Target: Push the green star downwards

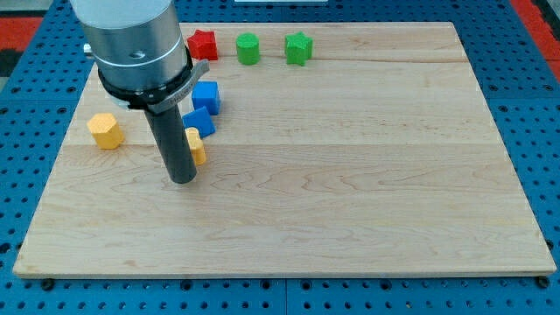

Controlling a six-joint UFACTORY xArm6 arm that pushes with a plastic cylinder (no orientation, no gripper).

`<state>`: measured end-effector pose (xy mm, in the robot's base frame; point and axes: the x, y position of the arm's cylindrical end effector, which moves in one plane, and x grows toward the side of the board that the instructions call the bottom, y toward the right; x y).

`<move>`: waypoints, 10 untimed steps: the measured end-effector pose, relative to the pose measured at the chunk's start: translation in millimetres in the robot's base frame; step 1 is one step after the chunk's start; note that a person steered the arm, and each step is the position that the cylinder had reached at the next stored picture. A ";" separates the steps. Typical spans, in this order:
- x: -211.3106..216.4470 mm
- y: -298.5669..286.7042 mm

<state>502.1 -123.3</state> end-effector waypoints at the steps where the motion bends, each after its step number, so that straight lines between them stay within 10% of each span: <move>1: 25.7 61.2; 3: -110.9 234.1; 5: -271.2 235.4; 6: -303.8 189.0; 9: -214.9 176.0; 10: -269.2 195.8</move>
<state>232.8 72.5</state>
